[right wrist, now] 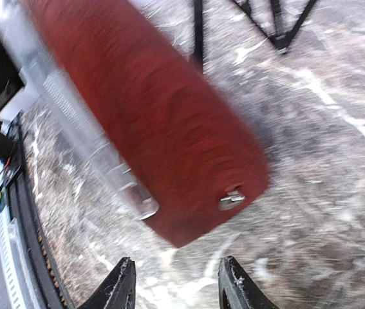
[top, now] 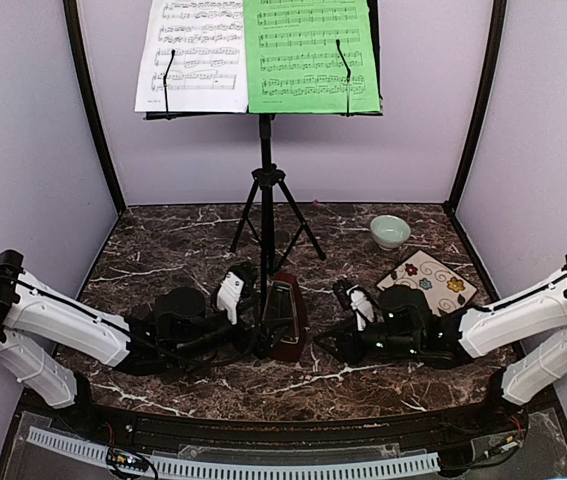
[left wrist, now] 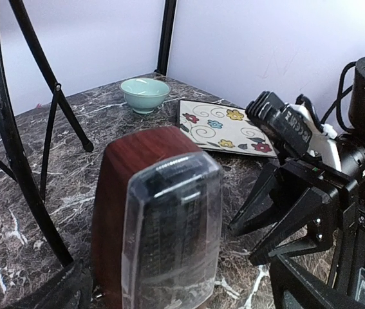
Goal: Set up the instrument practice props
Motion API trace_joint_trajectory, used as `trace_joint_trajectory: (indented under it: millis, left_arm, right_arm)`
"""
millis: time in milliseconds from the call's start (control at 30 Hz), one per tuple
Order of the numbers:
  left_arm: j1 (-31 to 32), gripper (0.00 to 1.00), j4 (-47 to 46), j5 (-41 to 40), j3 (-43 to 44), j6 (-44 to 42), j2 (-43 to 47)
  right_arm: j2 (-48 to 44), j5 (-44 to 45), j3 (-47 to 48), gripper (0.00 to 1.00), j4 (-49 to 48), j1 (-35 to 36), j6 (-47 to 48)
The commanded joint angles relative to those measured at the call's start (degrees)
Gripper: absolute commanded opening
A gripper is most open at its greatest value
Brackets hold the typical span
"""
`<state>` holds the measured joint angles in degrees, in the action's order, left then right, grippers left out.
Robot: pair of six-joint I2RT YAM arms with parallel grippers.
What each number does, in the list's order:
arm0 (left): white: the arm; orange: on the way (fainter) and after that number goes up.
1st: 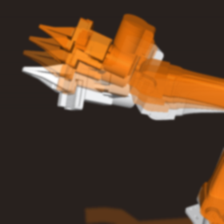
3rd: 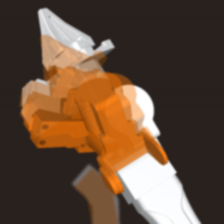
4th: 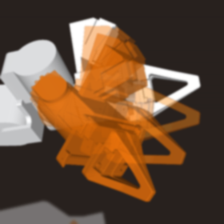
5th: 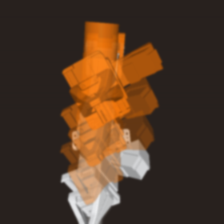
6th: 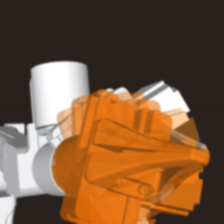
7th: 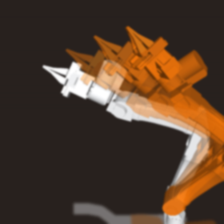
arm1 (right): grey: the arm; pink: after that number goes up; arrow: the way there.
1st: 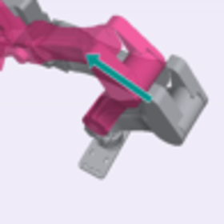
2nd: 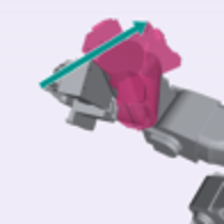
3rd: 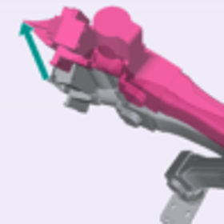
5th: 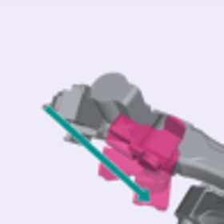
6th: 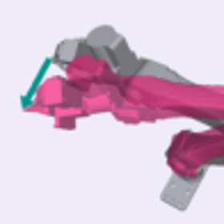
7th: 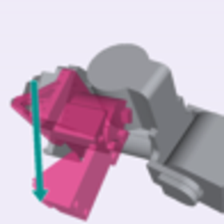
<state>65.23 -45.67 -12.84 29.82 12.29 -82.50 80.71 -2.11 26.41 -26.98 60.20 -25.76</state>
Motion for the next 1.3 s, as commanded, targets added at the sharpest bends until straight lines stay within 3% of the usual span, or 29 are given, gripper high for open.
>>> trace_joint_trajectory:
  millis: [0, 500, 667, 967, 1100, 1267]
  left_arm:
    - [1.09, 0.99, 3.84, -8.59, 5.49, 3.65, -3.08]
    - [1.72, 0.97, 17.7, -19.18, 19.27, 9.45, -13.45]
    - [1.74, 0.87, 21.54, -22.61, 20.81, 13.64, -14.65]
    - [1.92, 0.64, 21.26, -18.46, 21.59, 15.92, -11.34]
    - [1.97, 0.47, 18.61, -17.3, 21.33, 11.28, -8.19]
    - [2.0, 0.37, 20.36, -17.7, 23.17, 1.82, -4.69]
  right_arm:
    - [-3.61, 2.9, -1.91, 0.47, 0.75, -2.71, 0.27]
    - [-7.3, 9.27, -4.25, 0.59, 1.3, -5.6, -0.05]
    - [-7.57, 11.47, -4.58, 0.63, 0.97, -5.58, 0.37]
    - [-6.75, 13.45, -4.97, 0.64, -4.61, -2.9, 5.14]
    - [-7.04, 15.09, -5.69, 0.65, -7.69, -0.16, 8.03]
    - [-10.16, 17.0, -8.29, 0.65, -10.98, 1.52, 9.79]
